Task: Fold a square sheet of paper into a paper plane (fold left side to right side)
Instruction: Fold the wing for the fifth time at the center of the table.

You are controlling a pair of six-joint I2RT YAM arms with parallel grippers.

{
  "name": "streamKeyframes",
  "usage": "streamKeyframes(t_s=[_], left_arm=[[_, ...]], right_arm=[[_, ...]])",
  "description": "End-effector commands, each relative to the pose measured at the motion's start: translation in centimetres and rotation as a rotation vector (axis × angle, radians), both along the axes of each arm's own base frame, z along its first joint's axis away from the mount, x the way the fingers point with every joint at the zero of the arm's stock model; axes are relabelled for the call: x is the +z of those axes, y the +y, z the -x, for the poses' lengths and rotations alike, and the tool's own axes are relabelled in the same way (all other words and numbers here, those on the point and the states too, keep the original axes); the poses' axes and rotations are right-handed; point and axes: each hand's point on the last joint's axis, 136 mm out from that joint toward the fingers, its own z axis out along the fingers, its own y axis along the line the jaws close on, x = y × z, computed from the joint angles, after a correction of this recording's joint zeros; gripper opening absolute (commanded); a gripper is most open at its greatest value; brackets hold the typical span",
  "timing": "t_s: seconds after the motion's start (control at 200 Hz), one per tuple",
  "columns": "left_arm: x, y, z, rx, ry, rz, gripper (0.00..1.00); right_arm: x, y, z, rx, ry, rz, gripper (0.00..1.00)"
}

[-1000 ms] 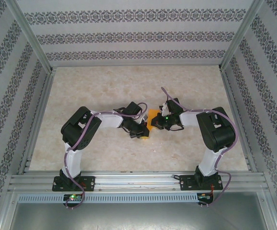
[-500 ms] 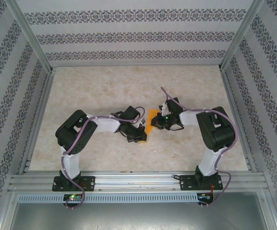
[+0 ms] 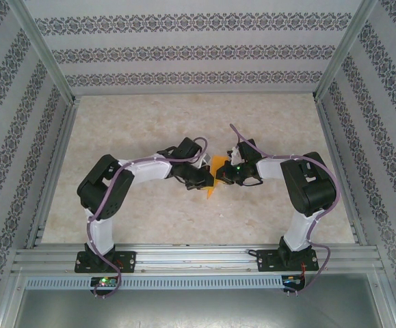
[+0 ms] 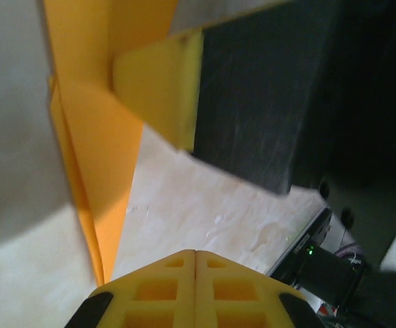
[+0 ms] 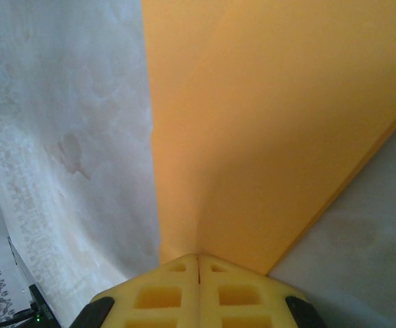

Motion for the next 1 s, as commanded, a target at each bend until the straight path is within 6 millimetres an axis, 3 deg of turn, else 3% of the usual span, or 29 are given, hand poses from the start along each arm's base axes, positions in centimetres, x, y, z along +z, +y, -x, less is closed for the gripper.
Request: streamKeyframes(t_s=[0.0,0.105,0.325,0.64,0.759,0.854,0.994], left_arm=[[-1.2,-0.1,-1.3,0.005,0.010,-0.003,0.00],[-2.3,0.0,-2.1,-0.002,0.005,-0.044,0.00],[-4.8,0.9,-1.5,-0.005,0.043,-0.107,0.00],[-7.6,2.8,0.1,-0.007,0.086,-0.216,0.00],[-8.2,3.4,0.4,-0.019,0.087,-0.255,0.00],[-8.3,3.4,0.6,-0.026,0.087,-0.263,0.00],[-8.1,3.3,0.5,-0.025,0.082,-0.259,0.00]], right_arm=[[-6.4,-3.8,4.4,-0.037,0.202,0.233,0.00],[-6.3,-3.7,4.4,-0.035,0.200,0.231,0.00],[-5.6,-3.1,3.9,-0.042,0.184,0.193,0.00],[0.3,-0.3,-0.2,-0.059,0.064,0.036,0.00],[2.4,-0.4,-1.8,-0.080,0.010,0.008,0.00],[3.0,-0.7,-2.8,-0.093,-0.019,-0.001,0.00],[2.4,-1.3,-4.1,-0.112,-0.023,0.000,0.00]])
